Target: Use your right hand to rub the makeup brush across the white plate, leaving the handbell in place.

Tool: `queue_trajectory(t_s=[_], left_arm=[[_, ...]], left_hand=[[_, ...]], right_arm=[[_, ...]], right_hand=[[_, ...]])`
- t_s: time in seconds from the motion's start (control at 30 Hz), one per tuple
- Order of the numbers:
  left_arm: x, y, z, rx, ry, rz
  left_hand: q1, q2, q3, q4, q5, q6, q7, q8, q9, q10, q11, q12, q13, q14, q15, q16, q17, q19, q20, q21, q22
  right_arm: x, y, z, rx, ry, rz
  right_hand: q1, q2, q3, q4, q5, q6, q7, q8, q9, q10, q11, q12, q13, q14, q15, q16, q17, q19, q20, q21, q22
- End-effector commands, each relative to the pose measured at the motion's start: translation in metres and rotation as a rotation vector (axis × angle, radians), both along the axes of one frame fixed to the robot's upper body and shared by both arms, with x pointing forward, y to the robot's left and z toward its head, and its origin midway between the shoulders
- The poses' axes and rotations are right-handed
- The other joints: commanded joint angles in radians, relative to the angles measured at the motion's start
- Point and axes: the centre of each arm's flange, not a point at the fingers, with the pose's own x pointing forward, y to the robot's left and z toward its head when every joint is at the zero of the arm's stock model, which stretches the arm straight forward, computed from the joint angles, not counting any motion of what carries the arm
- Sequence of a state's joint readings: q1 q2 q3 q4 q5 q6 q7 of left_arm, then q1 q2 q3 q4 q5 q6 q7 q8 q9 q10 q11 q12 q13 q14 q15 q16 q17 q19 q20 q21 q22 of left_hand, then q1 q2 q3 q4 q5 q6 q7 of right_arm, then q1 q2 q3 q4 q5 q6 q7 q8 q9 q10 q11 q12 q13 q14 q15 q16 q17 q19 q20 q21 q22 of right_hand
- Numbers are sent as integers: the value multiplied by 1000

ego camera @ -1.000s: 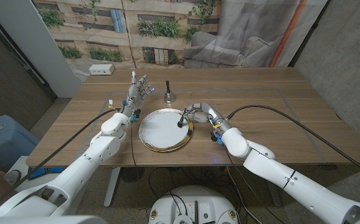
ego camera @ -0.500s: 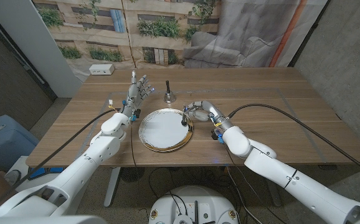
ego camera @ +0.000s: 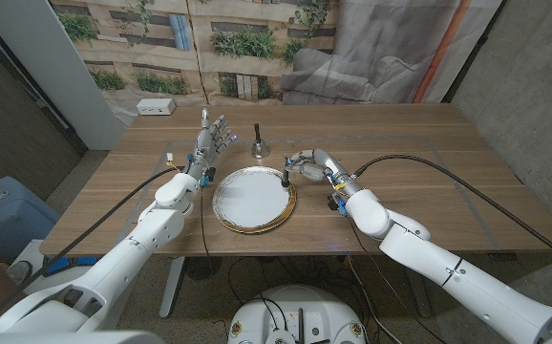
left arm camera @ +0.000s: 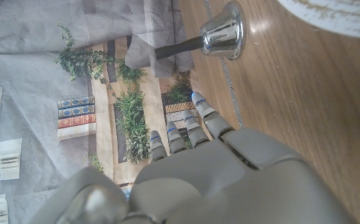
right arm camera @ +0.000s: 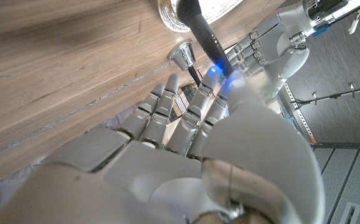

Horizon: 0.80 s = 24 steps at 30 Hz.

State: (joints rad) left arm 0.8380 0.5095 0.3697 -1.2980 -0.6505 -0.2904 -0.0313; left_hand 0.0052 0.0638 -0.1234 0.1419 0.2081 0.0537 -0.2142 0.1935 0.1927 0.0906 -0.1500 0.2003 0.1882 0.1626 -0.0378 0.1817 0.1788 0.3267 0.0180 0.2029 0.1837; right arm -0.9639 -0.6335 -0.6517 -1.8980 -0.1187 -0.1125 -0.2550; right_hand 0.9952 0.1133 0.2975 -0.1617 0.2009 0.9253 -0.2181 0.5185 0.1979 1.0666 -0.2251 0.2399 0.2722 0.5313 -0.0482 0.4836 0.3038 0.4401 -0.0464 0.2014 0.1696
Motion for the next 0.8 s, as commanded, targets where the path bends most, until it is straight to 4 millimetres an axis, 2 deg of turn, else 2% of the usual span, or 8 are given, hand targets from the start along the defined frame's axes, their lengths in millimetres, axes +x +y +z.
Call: queue_trajectory(t_s=[0.03, 0.8], left_arm=[[0, 0, 0, 0, 0, 0], [0, 0, 0, 0, 0, 0]], left_hand=[[0, 16, -3, 7, 8, 1, -7, 3, 2, 2, -8, 7, 3, 10, -14, 3, 2, 6, 1, 6, 5], [0, 16, -3, 7, 8, 2, -7, 4, 2, 1, -7, 7, 3, 10, -14, 3, 2, 6, 0, 7, 5]], right_arm=[[-4, -14, 12, 11, -29, -11], [0, -60, 38, -18, -58, -102]], right_hand=[[3, 2, -2, -1, 3, 9, 0, 9, 5, 4, 6, -5, 2, 3, -157, -3, 4, 0, 1, 0, 5], [3, 2, -3, -1, 4, 11, 0, 8, 5, 4, 6, -5, 4, 4, -158, -3, 5, 0, 1, -1, 5]])
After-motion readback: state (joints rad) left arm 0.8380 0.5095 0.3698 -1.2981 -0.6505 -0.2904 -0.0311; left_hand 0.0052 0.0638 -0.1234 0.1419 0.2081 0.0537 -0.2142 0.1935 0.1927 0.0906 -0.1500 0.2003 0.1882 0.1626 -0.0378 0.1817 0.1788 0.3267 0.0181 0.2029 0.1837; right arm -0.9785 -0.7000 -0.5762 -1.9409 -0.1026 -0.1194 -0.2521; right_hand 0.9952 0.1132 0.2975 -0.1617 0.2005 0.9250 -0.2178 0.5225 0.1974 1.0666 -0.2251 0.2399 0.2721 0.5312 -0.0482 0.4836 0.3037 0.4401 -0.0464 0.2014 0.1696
